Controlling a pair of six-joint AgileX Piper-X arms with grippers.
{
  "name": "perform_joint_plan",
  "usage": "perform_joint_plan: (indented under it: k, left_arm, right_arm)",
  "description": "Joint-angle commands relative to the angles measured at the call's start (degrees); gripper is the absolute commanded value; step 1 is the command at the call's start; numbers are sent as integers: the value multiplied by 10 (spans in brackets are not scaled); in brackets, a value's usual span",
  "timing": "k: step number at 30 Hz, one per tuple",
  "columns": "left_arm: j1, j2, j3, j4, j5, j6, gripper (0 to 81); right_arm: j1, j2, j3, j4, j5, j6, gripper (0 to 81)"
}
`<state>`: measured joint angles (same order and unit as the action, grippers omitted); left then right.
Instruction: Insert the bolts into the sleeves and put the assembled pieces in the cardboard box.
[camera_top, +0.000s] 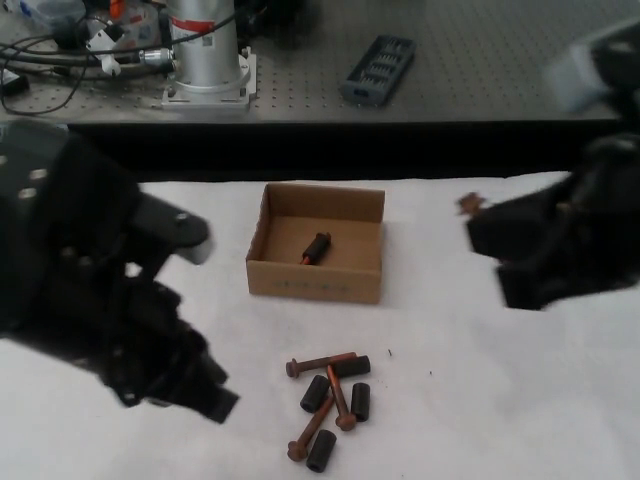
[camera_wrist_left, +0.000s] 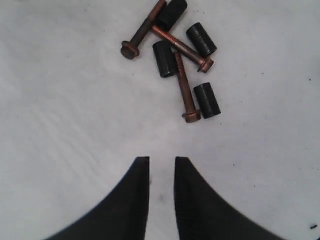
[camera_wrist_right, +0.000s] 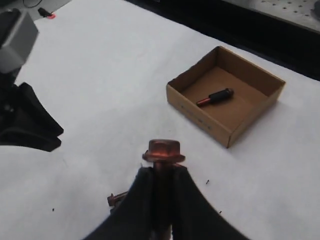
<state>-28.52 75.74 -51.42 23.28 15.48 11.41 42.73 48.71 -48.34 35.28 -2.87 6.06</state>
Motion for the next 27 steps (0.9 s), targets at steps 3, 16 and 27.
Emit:
perform_joint_plan:
  k: [3, 16, 27]
  left_arm:
    - [-42, 69, -58, 2, -33, -15, 136]
    - [-113, 228, -179, 6, -124, -85, 172]
    - [-126, 319, -226, 35, -155, -85, 170]
  right_arm:
    - [-3, -79, 32, -5, 43, 34, 37]
    - [-3, -282, 63, 179, 179, 64, 37]
    - [-3, -336, 63, 214, 203, 72, 37]
